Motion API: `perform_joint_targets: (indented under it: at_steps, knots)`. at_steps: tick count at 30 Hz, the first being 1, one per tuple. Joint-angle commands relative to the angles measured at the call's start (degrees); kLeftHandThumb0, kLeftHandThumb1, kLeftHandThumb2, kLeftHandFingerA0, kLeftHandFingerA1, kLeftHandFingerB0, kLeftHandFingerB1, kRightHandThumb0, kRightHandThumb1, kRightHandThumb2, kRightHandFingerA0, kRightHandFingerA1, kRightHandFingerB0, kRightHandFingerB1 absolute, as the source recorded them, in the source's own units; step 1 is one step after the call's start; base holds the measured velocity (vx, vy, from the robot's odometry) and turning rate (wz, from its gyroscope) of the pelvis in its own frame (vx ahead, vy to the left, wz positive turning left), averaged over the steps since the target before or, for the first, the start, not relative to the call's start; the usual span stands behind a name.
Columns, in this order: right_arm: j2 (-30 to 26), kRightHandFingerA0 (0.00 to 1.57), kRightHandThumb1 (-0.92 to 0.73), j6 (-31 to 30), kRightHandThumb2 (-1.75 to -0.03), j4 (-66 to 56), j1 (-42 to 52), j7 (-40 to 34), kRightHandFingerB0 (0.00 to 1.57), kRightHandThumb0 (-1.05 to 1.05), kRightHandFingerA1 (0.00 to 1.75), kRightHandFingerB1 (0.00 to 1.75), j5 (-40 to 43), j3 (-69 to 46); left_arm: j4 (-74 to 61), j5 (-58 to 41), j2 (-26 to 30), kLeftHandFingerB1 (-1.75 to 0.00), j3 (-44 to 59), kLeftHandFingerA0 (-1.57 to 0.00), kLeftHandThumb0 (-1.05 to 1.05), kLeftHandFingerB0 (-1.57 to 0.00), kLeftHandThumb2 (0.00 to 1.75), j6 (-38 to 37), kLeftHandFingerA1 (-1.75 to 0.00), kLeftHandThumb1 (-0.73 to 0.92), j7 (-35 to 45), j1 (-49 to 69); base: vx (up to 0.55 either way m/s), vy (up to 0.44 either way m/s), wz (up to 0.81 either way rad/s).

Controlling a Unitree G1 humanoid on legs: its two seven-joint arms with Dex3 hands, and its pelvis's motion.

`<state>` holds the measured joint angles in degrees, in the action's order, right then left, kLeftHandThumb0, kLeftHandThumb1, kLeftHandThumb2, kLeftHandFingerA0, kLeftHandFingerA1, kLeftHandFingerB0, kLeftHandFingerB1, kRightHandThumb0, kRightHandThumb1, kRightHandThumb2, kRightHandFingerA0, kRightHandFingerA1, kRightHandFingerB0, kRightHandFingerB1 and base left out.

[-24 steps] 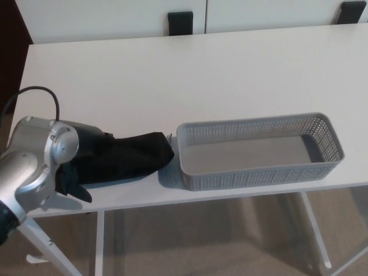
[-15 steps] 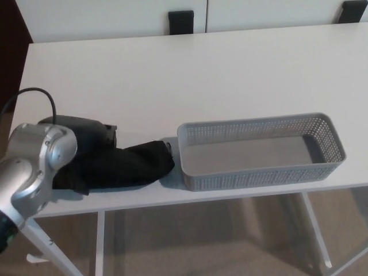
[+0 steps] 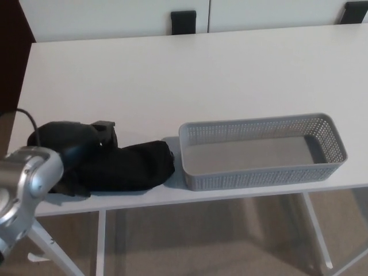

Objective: The robot walk towards a table in front and pick up a black pencil case on the left hand side and put the pencil case into a small container on the right hand side

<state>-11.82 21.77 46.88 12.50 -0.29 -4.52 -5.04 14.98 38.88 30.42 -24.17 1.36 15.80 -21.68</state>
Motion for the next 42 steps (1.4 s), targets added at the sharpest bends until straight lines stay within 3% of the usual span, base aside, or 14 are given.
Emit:
perform_joint_targets:
  at_steps: [1, 3, 5, 11, 20, 27, 30, 34, 38, 40, 42]
  knots:
    - [-1.81, 0.55, -0.67, -0.23, -0.60, 0.77, -1.08, 0.44, 0.45, -0.23, 0.44, 0.42, -0.33, 0.01, -0.02, -6.21, 1.07, -1.54, 7.93, -0.57, 0.01, -0.42, 0.50, -13.27, -1.75, 0.70, -12.06, 3.30, 0.00, 0.000, 0.00]
    - [-1.84, 0.54, -0.68, -0.86, -0.60, 0.18, -0.91, 0.90, 0.44, -0.23, 0.43, 0.42, -0.13, 0.04, -0.12, -7.13, 1.70, -1.54, 9.99, -0.59, -0.02, -0.43, 0.51, -13.72, -1.75, 0.69, -11.20, 2.51, 0.00, 0.000, 0.00]
    - [-1.79, 0.52, -0.69, -0.73, -0.60, -0.23, -0.65, 1.51, 0.43, -0.21, 0.43, 0.42, 0.32, -0.07, 0.32, -8.10, 3.30, -1.70, 12.85, -0.62, -0.01, -0.39, 0.55, -14.15, -1.75, 0.65, -9.88, 0.73, 0.00, 0.000, 0.00]
    - [-2.72, 0.51, -0.69, -0.57, -0.60, 0.00, -0.52, 2.62, 0.43, -0.22, 0.43, 0.42, 0.72, -0.29, 2.21, -9.98, 4.48, -1.70, 17.63, -0.63, -0.06, -0.42, 0.56, -15.09, -1.75, 0.64, -9.12, -1.78, 0.00, 0.000, 0.00]
    - [-3.21, 0.52, -0.69, -1.43, -0.60, -0.45, -0.27, 2.09, 0.43, -0.23, 0.43, 0.41, -0.27, 0.26, -6.89, -12.02, -0.94, -1.62, 17.99, -0.63, -0.11, -0.47, 0.53, -8.50, -1.75, 0.67, -4.48, -1.37, 0.00, 0.000, 0.00]
    - [-2.69, 0.53, -0.68, -0.86, -0.60, -0.14, -0.16, 2.17, 0.46, -0.21, 0.45, 0.44, -0.01, 0.28, -20.56, -14.08, -16.25, -1.64, 11.16, -0.61, -0.09, -0.42, 0.55, 9.56, -1.75, 0.66, 3.85, -7.28, 0.00, 0.000, 0.00]
    - [-2.92, 0.53, -0.69, -1.72, -0.60, -0.44, -1.02, 2.49, 0.44, -0.22, 0.44, 0.42, -0.22, 0.54, -19.54, -13.25, -22.64, -1.54, 7.84, -0.61, -0.08, -0.46, 0.47, 12.99, -1.75, 0.68, 4.86, -12.34, 0.00, 0.000, 0.00]
    - [-3.39, 0.51, -0.69, -3.30, -0.60, -2.13, -0.32, 2.64, 0.43, -0.23, 0.42, 0.41, -1.01, 1.24, -17.09, -10.00, -28.57, -1.64, 4.22, -0.70, -0.14, -0.49, 0.56, 15.58, -1.75, 0.63, 4.24, -16.18, 0.00, 0.000, 0.00]
    - [-4.11, 0.53, -0.68, -3.33, -0.60, -2.38, -1.16, 2.12, 0.45, -0.23, 0.43, 0.42, -1.70, 1.63, -10.68, -9.42, -34.79, -1.70, 1.93, -0.70, -0.13, -0.48, 0.56, 17.24, -1.75, 0.63, 2.83, -21.99, 0.00, 0.000, 0.00]
    - [-4.39, 0.52, -0.68, -3.20, -0.60, -2.46, -0.81, 1.99, 0.46, -0.26, 0.43, 0.42, -2.20, 2.05, -6.62, -7.05, -38.04, -1.56, -0.97, -0.68, -0.17, -0.51, 0.50, 18.17, -1.74, 0.64, 1.83, -24.55, 0.00, 0.000, 0.00]
    - [-4.42, 0.52, -0.68, -3.37, -0.60, -2.67, -0.61, 1.91, 0.47, -0.26, 0.43, 0.42, -2.19, 2.11, -3.87, -6.46, -40.00, -1.56, -2.41, -0.68, -0.16, -0.51, 0.49, 17.76, -1.74, 0.64, 0.63, -25.55, 0.00, 0.000, 0.00]
